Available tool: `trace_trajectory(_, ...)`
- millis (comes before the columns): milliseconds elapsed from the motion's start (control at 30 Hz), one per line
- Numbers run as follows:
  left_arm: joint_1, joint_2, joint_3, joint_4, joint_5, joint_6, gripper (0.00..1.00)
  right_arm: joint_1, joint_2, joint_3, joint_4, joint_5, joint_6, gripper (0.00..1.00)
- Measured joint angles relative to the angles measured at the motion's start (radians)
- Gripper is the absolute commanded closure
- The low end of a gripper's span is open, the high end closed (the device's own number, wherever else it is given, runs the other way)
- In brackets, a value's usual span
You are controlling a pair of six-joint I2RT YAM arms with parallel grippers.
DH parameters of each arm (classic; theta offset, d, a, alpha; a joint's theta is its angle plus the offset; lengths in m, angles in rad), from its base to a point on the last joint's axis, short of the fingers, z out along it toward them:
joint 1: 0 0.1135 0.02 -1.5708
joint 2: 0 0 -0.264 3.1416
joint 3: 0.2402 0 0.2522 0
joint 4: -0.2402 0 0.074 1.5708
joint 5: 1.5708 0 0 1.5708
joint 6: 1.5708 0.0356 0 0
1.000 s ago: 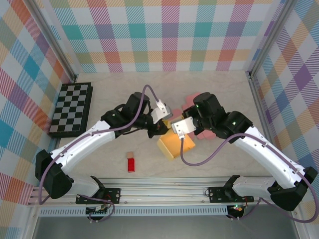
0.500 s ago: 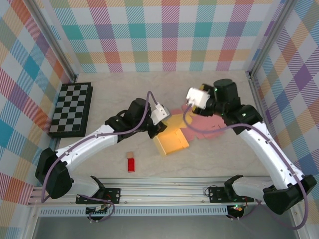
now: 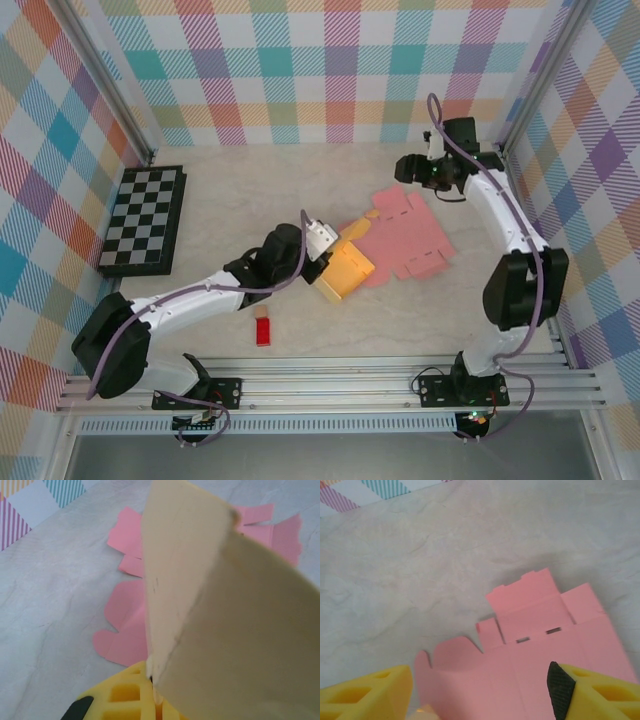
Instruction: Fold the paper box
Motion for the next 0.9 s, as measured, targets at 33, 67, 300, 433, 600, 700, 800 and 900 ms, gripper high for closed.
trace_trajectory(33, -0.011, 0.005, -0.008, 0.015, -0.018, 0.008, 0.96, 0.002, 0.022, 0.02, -0.01, -0.024, 0.022, 0.3)
trace_trajectory(67, -0.027, 0.014, -0.014, 0.03, -0.043, 0.021, 0.96, 0.005, 0.044, 0.038, -0.016, -0.054, 0.047, 0.3)
trace_trajectory(300, -0.117, 0.05, -0.069, 0.113, -0.155, 0.084, 0.94, 0.068, 0.097, 0.048, -0.086, -0.129, 0.091, 0.32)
trace_trajectory(433, -0.141, 0.05, -0.08, 0.126, -0.174, 0.097, 0.91, 0.124, 0.092, 0.01, -0.111, -0.134, 0.072, 0.32)
trace_trajectory(600, -0.152, 0.032, -0.108, 0.126, -0.171, 0.081, 0.88, 0.164, 0.083, -0.102, -0.143, -0.147, 0.035, 0.32)
trace_trajectory(700, -0.156, 0.008, -0.131, 0.124, -0.17, 0.062, 0.88, 0.172, 0.083, -0.144, -0.165, -0.159, 0.014, 0.33)
trace_trajectory(800, -0.162, -0.015, -0.148, 0.116, -0.169, 0.039, 0.87, 0.179, 0.083, -0.167, -0.175, -0.176, -0.001, 0.33)
trace_trajectory(900, -0.163, -0.032, -0.164, 0.118, -0.169, 0.007, 0.87, 0.192, 0.083, -0.174, -0.179, -0.219, -0.011, 0.33)
